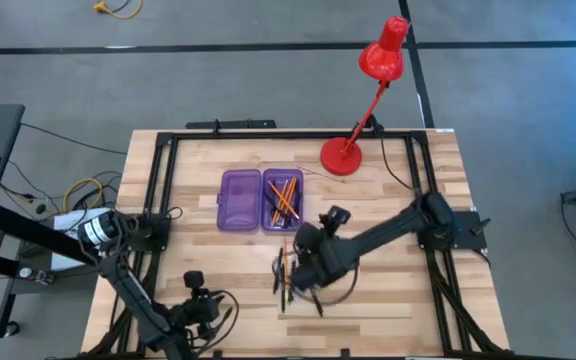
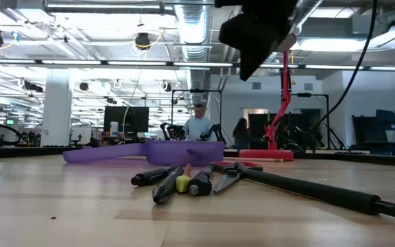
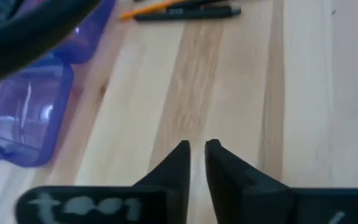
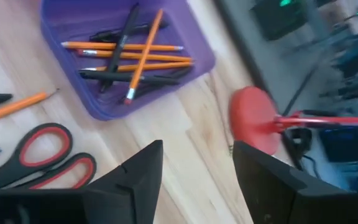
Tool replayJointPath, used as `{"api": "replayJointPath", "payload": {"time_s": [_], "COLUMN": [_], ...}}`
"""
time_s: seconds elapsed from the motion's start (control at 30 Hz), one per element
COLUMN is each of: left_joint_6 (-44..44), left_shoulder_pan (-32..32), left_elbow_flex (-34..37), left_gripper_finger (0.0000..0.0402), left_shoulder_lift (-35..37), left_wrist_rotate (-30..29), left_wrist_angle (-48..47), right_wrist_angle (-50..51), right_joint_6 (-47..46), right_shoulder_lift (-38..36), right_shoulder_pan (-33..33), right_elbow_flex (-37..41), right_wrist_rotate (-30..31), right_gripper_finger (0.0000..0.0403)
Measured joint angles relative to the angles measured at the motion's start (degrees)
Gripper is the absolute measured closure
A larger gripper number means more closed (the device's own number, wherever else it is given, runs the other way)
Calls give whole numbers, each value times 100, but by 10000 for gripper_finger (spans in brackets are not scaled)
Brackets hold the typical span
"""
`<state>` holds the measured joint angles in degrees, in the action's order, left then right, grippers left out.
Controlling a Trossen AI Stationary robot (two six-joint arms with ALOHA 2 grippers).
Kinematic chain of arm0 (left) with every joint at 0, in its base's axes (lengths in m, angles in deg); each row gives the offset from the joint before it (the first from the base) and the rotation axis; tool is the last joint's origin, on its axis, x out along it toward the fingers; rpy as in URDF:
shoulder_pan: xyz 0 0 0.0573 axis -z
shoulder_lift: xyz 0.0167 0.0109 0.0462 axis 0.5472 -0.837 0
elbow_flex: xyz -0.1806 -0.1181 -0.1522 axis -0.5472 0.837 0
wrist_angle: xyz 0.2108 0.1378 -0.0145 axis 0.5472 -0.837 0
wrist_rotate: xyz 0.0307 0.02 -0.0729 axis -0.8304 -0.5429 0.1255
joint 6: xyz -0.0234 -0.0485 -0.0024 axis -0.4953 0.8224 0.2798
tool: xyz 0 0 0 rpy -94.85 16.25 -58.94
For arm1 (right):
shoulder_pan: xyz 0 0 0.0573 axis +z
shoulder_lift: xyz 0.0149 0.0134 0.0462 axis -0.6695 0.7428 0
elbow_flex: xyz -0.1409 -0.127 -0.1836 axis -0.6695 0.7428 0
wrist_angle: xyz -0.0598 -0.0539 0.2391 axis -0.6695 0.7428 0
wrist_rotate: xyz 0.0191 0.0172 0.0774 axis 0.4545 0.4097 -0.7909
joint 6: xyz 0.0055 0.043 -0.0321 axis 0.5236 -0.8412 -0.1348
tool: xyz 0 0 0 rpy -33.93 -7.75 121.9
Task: Pick & place school supplies into a supply box
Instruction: Put the pink pencil into the violet supply box
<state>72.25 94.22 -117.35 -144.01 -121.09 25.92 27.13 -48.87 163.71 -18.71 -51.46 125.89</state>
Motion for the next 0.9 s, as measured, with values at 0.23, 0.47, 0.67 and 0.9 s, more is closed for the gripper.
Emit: {"api": "replayJointPath", "payload": {"time_s": [0.23, 0.47, 0.67, 0.9], "left_joint_6": [-283, -386, -545, -386], "left_shoulder_pan": [-45, -45, -45, -45], "left_elbow_flex": [36, 36, 38, 36], "left_gripper_finger": [309, 303, 303, 303], "left_shoulder_lift": [0, -1, -2, -2], "left_wrist_rotate": [645, 921, 1117, 1118], "left_wrist_angle": [123, -66, -631, -1281], "right_wrist_angle": [-1576, -1718, -1679, -2053], "right_joint_6": [2363, 3695, 4464, 5568], "right_shoulder_lift": [-281, -287, -283, -283], "right_shoulder_pan": [-520, -1237, -1995, -2935], "right_elbow_flex": [0, 51, 333, 337], "right_wrist_rotate": [-1177, -1650, -2237, -3034], "right_gripper_finger": [217, 232, 241, 251]}}
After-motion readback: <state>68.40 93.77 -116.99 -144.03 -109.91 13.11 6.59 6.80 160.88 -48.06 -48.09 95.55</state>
